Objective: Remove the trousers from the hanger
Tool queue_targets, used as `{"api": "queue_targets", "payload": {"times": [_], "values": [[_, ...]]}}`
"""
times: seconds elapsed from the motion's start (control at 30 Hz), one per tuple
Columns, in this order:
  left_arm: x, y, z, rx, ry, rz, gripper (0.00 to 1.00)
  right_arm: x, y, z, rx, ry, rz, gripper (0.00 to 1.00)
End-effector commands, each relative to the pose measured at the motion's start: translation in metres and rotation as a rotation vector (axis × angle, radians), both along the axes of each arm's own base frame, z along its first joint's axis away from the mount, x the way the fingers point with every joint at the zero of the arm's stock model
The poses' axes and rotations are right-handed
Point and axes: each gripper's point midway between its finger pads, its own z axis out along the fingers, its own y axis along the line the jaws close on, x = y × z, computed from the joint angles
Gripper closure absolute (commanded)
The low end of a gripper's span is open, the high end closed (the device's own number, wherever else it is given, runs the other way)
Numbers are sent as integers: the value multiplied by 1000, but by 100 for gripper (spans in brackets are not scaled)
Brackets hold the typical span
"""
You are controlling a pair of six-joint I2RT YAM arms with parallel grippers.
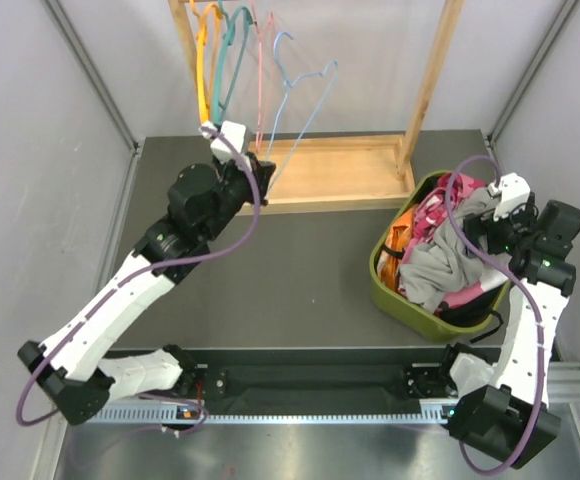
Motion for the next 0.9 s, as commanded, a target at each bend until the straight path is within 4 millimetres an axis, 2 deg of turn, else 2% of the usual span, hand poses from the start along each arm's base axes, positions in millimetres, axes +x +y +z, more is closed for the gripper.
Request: {"api": "queue_targets", "payload": {"times": [0.0, 0.1, 0.13, 0.17, 0.2, 0.23, 0.27, 0.33, 0.4, 0.43, 0.47, 0.63, 0.73, 0.87], "values": [[24, 0, 49, -82, -103, 87, 100, -7, -4, 9, -89, -3, 31, 0], [47, -9, 59, -88, -101, 130, 100, -7, -11, 32, -157, -46, 14, 0], [53, -7, 75, -112, -123, 159, 100, -7, -12, 44, -179, -71, 11, 0], [66, -13, 68, -101, -108, 172, 100, -7, -12, 49, -183, -82, 15, 0], [72, -14, 71, -108, -111, 184, 100, -7, -11, 53, -181, -91, 16, 0], [77, -11, 85, -130, -131, 199, 100, -6, -10, 60, -180, -105, 18, 0], [89, -17, 79, -126, -114, 207, 100, -6, -6, 62, -167, -114, 28, 0], [101, -12, 90, -154, -119, 230, 100, -6, -2, 65, -136, -119, 28, 0], [118, -17, 85, -181, -90, 230, 100, -7, 3, 66, -105, -124, 37, 0], [124, -11, 95, -205, -101, 240, 100, -7, 5, 66, -97, -126, 41, 0], [134, -16, 87, -214, -73, 229, 100, -7, 7, 67, -88, -130, 50, 0], [162, -17, 81, -258, -24, 204, 100, -9, 13, 66, -60, -131, 64, 0], [163, -24, 67, -254, 21, 171, 100, -10, 14, 67, -54, -133, 64, 0], [155, -26, 47, -236, 68, 148, 100, -12, 15, 68, -52, -129, 60, 0]]}}
